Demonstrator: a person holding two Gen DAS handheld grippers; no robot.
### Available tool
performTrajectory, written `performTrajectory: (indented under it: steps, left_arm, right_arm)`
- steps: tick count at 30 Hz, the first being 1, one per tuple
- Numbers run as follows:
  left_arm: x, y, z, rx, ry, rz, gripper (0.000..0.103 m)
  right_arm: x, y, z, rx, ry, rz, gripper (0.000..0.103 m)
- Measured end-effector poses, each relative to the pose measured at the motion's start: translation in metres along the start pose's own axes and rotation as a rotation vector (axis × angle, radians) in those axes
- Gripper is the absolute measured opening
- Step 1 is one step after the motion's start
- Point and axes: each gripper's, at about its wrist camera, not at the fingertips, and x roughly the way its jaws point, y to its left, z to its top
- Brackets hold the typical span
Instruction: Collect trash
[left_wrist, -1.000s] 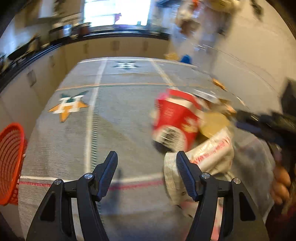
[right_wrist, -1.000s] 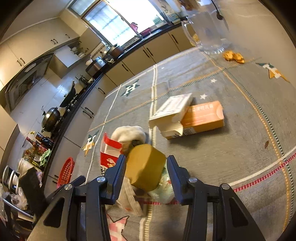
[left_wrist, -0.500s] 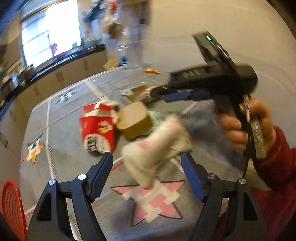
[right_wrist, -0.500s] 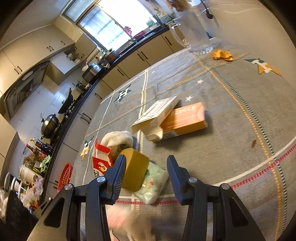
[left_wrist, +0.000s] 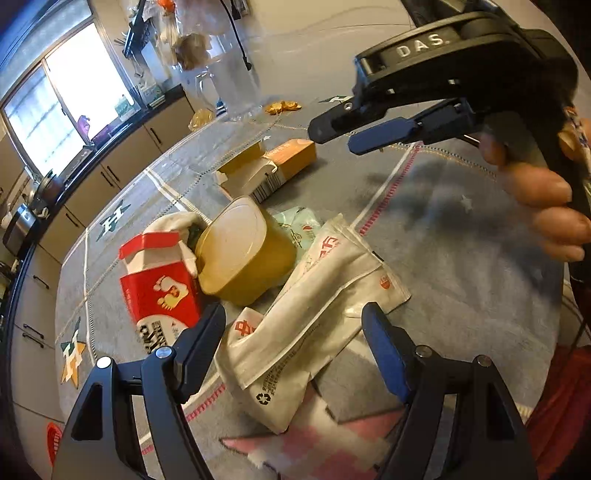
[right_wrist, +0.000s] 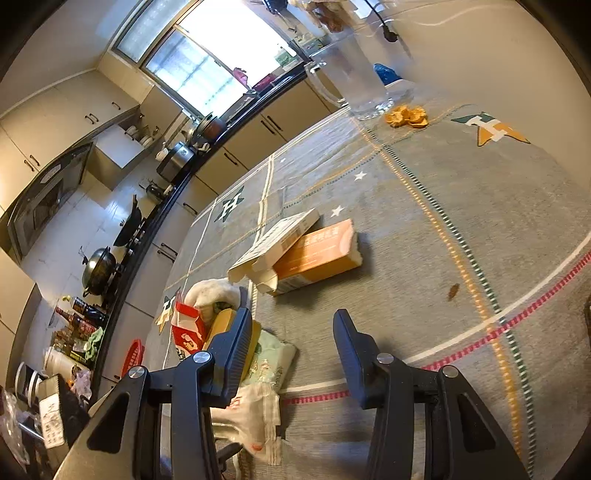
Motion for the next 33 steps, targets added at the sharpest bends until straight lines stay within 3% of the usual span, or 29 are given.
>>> performTrajectory:
  steps: [6,7,8,14,20,27,31,33]
  left_arm:
    - [0.005,-0.007,0.006,-0.047,-0.005,0.016,0.074]
    - [0.005,-0.007,0.006,-0.065,-0.007,0.017,0.068]
    - [0.004,-0.009,0.006,-0.074,-0.013,0.035,0.047]
    - [-0.007,-0.008,-0.005,-0.165,-0.023,0.059,0.028]
    - [-0.018,-0.003,-0.018,-0.207,-0.026,0.049,0.026]
    - [-0.019,-0.002,-0.016,-0.181,-0.008,0.051,0.029]
    - [-0.014,-0.003,-0.009,-0.165,-0.003,0.067,0.032]
    - [-0.010,-0.005,-0.005,-0.149,0.005,0.092,0.043]
  right_arm:
    - [-0.003,-0.006,0.005,0.017,-0.012,-0.008,0.050]
    - [-0.002,-0.005,0.006,0.022,-0.010,-0.005,0.050]
    - [-0.002,-0.005,0.006,0.024,-0.008,0.001,0.050]
    - [0.004,0.007,0.019,0.026,0.001,0.019,0.050]
    - [0.028,0.021,0.042,0.049,0.050,0.045,0.049]
    - [0.069,0.024,0.061,0.095,0.109,-0.006,0.041]
    - [0.083,0.020,0.064,0.119,0.138,-0.009,0.036]
    - [0.090,0.018,0.063,0.123,0.157,-0.012,0.029]
